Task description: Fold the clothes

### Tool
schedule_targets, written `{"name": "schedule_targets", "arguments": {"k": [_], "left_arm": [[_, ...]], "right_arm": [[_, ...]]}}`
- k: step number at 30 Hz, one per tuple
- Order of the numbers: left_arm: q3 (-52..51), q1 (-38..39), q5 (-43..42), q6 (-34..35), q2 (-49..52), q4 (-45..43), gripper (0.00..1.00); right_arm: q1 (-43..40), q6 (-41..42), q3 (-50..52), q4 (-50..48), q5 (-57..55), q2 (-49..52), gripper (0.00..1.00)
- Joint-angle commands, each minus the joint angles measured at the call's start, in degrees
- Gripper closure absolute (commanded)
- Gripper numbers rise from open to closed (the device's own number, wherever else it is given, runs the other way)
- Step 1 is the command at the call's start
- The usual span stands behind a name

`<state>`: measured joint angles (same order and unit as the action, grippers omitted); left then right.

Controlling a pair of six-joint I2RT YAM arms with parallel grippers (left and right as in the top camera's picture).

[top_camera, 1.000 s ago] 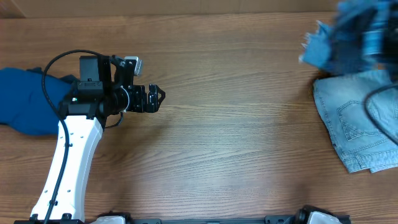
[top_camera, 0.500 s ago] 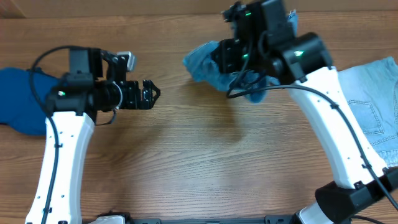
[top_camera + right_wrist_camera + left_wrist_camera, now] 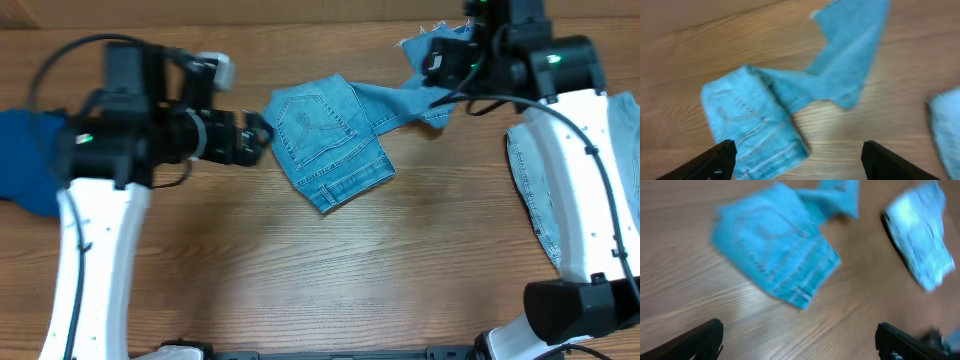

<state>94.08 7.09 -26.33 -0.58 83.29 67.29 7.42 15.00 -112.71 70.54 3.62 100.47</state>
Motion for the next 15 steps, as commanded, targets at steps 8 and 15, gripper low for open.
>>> {"name": "schedule_targets", "arguments": {"k": [8,15], "left_arm": [[-5.9,20.0,13.4,-5.8,31.2,-5.4,0.0],[-5.9,21.3,16.9,-7.9,38.3,-7.1,0.04]], "right_arm": [[-6.8,1.1,-0.8,4.9,5.4,-1.7,0.16],[-6.8,1.1,-0.8,4.3,4.8,-1.7,0.16]]}}
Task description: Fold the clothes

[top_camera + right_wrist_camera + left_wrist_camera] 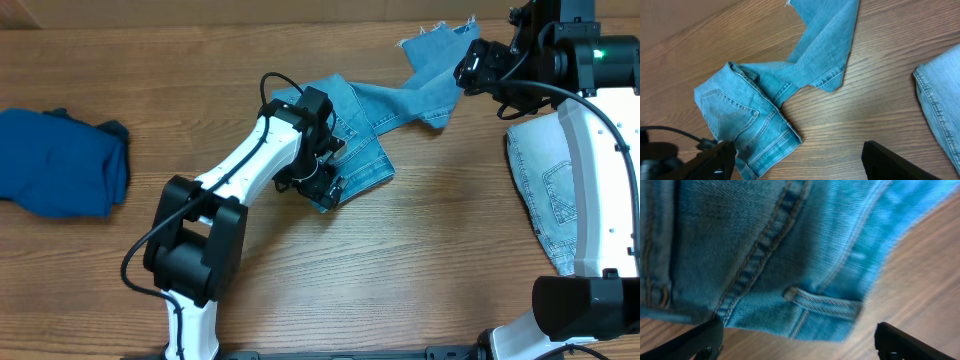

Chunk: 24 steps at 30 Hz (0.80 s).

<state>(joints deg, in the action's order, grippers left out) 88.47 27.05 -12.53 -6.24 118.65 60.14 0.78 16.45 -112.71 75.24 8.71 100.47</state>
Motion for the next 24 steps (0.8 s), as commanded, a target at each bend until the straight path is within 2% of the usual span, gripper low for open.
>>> {"name": "schedule_targets", "arguments": {"k": [1,3,6,7,12,15,16,20,22,24], "left_arm": [[-0.3,2.1,5.8,-3.2,3.6,-0.2,0.05],[-0.3,4.3,13.3,-5.8,3.9,-1.9,0.08],[-0.4,7.8,18.9,-7.1,3.9,-5.7,0.09],[-1.0,9.0,20.9,-7.8,3.9,-6.6,0.15],[-8.1,10.0,22.6,-8.0,3.9,-11.8,0.49],[-9.7,10.2,24.7,-6.6,3.6,-11.1,0.85],[-8.2,10.3,26.5,-5.3,3.0,-8.5,0.94],[10.0,10.3,26.4,0.3,-4.2,9.8,0.96],[22.2,10.3,25.7,1.8,-8.1,15.1,0.96],[38.9,10.1,24.3,4.4,-11.3,18.4,0.96]], "right_arm": [[-0.2,-0.4,-0.8,-0.4,-0.3,-1.7,0.16],[-0.2,-0.4,-0.8,-0.8,-0.3,-1.7,0.16],[-0.2,-0.4,-0.8,-0.8,-0.3,-1.7,0.16],[-0.2,-0.4,-0.8,-0.8,-0.3,-1.7,0.16],[-0.2,-0.4,-0.8,-0.8,-0.3,-1.7,0.16],[-0.2,-0.4,-0.8,-0.8,-0.3,-1.7,0.15],[-0.2,-0.4,-0.8,-0.8,-0.3,-1.7,0.15],[-0.2,-0.4,-0.8,-0.5,-4.2,-1.7,0.15],[-0.2,-0.4,-0.8,-0.3,-4.4,-1.7,0.15],[-0.3,-0.3,-0.7,-0.4,-4.4,-1.6,0.14]]}}
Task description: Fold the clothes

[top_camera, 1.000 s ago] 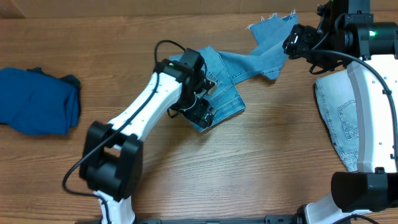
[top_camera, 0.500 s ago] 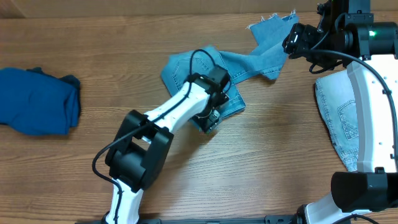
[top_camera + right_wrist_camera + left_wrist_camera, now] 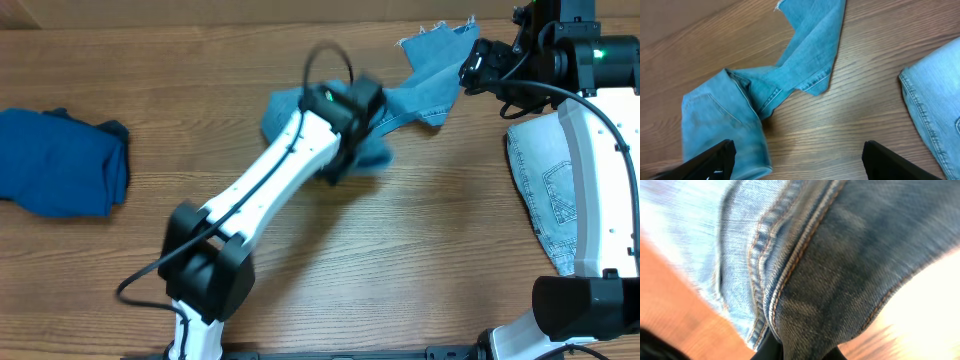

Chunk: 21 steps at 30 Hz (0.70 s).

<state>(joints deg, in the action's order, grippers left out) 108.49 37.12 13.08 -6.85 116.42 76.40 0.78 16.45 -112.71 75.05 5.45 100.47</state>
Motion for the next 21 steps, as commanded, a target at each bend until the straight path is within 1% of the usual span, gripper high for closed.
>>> {"name": "schedule_targets", "arguments": {"k": [1,3,4,6,8,10,13,14,16,18,19,21], "left_arm": [[25.7,0.0,-1.4,6.4,-9.7,3.1,0.96],[38.0,0.0,-3.8,9.2,-10.4,4.9,0.96],[44.5,0.0,-5.1,12.4,-10.6,5.0,0.96],[51.7,0.0,-5.6,16.0,-10.7,4.3,0.96],[58.0,0.0,-4.8,16.3,-11.2,2.2,0.96],[59.9,0.0,-3.9,16.3,-11.8,-0.2,0.96],[60.6,0.0,-4.0,16.3,-14.4,-7.7,0.96],[60.6,0.0,-4.2,16.3,-15.3,-10.1,0.96],[60.6,0.1,-5.4,15.7,-16.3,-14.3,0.96],[60.4,0.1,-8.8,14.5,-16.4,-18.6,0.96],[60.4,0.1,-8.8,13.6,-16.3,-19.7,0.96],[60.4,0.1,-8.9,11.1,-16.4,-23.1,0.96]], "right_arm": [[-1.0,0.0,-0.4,-0.2,-1.1,-1.4,0.13],[-2.8,0.1,1.0,-0.2,-0.6,-0.6,0.12],[-4.2,0.1,2.2,0.2,0.2,0.6,0.12],[-5.6,0.1,3.7,0.3,1.7,3.0,0.12],[-6.1,-1.0,7.1,-1.7,2.4,4.5,0.12],[-6.1,-3.1,8.2,-1.7,2.6,5.1,0.12],[-6.1,-3.3,11.1,-3.5,3.1,5.1,0.12],[-6.1,-4.0,12.2,-4.5,5.0,5.1,0.12],[-6.1,-9.8,14.6,-6.6,13.2,5.1,0.12],[-6.0,-21.8,15.8,-7.6,28.5,5.1,0.18],[-6.0,-24.4,15.8,-7.8,33.0,4.7,0.18],[-5.8,-27.3,15.6,-7.5,38.5,3.6,0.19]]}}
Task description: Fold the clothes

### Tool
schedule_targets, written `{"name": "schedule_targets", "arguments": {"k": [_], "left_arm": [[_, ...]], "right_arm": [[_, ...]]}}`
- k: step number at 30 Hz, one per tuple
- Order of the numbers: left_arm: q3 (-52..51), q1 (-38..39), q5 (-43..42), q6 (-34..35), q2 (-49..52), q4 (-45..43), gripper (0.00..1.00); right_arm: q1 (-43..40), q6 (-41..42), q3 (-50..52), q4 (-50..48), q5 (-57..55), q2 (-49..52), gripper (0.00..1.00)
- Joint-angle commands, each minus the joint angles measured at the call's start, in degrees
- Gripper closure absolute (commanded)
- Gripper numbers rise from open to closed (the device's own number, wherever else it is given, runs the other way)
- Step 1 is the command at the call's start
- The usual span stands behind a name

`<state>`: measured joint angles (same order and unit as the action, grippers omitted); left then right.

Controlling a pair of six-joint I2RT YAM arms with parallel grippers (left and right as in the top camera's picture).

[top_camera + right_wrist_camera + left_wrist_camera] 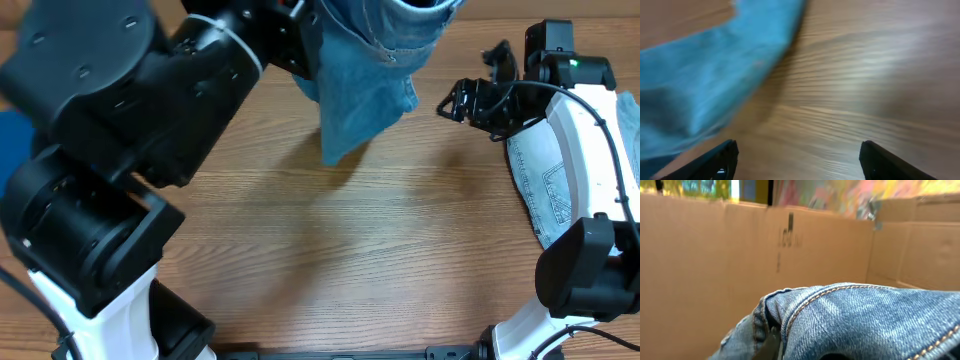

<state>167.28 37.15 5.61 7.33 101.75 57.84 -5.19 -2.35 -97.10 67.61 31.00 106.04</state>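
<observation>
A blue denim garment [365, 90] hangs off the table from the raised left arm, its lower end dangling over the wood at the back middle. The left wrist view shows the same denim [865, 320] bunched across the bottom, with my left gripper [774, 346] shut on a seamed fold; only one dark finger shows. My right gripper [464, 100] is open just right of the hanging cloth, nothing between its fingers [720, 159]. In the right wrist view the denim [700, 65] is a blur at upper left.
A pale denim garment [545, 190] lies along the right edge under the right arm. A sliver of dark blue cloth [8, 130] shows at the far left behind the left arm. Bare wooden table [350, 260] fills the middle and front. Cardboard boxes [715, 255] stand behind.
The left gripper, which held the denim low over the table, is now high up near the overhead camera with the garment hanging unfolded. The right gripper has come forward and left, still open.
The left gripper was open to the left of the partly folded denim, the right one open at the back right. Then the left was at the garment's near corner, then shut on it with the cloth bunched. Now the denim hangs in the air.
</observation>
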Motion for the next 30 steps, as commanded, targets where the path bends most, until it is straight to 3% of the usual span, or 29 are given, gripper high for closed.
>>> {"name": "schedule_targets", "arguments": {"k": [1,5,11,14,16,21,25,30], "left_arm": [[1.6,0.3,-1.4,-4.1,-1.7,-6.6,0.96],[1.6,2.5,2.4,-12.4,-1.7,-20.8,0.96],[1.6,11.9,14.7,-38.1,2.8,-44.5,0.96],[1.6,16.7,18.4,-47.3,5.4,-50.9,0.96],[1.6,17.6,18.8,-47.6,6.7,-51.1,0.96],[1.6,18.6,18.7,-41.9,11.0,-48.9,0.96],[1.6,21.7,14.8,-42.0,13.6,-53.3,0.96],[1.6,25.4,6.7,-42.0,13.9,-61.7,0.96]], "right_arm": [[0.5,-8.7,0.0,0.2,14.2,-2.4,0.19],[5.4,-8.9,0.0,-0.1,13.6,-3.0,0.2],[7.2,-10.1,0.0,-1.3,10.1,-3.1,0.2],[6.9,-7.4,0.0,-1.0,3.3,-3.2,0.2],[5.7,-1.7,0.0,-1.2,-2.5,-3.2,0.21],[-3.6,7.5,0.0,-0.8,-3.1,-3.2,0.22],[-11.7,7.0,-0.1,3.3,-3.0,-3.5,0.23],[-13.4,5.6,-0.1,4.7,-3.0,-3.7,0.23]]}}
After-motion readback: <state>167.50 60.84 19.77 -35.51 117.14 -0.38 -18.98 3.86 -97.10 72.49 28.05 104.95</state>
